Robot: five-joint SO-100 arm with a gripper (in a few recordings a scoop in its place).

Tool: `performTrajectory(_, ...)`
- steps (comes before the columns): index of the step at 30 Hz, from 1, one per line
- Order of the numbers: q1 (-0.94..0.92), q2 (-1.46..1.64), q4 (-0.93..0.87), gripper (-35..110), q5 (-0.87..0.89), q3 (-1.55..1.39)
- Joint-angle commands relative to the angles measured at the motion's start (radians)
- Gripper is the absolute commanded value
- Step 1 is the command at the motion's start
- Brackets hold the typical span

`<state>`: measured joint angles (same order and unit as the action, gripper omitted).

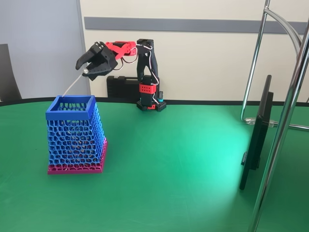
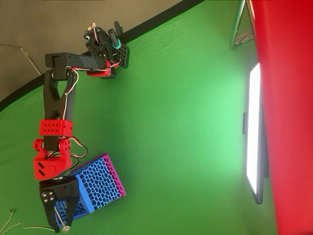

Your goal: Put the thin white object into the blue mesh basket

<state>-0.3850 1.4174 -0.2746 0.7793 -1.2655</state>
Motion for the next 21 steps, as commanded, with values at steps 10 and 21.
performTrajectory(10,0.032,0.121,0.092,16,-0.023,-0.192)
performTrajectory(21,-0.018,0.252,0.098,17,-0.018,-0.330)
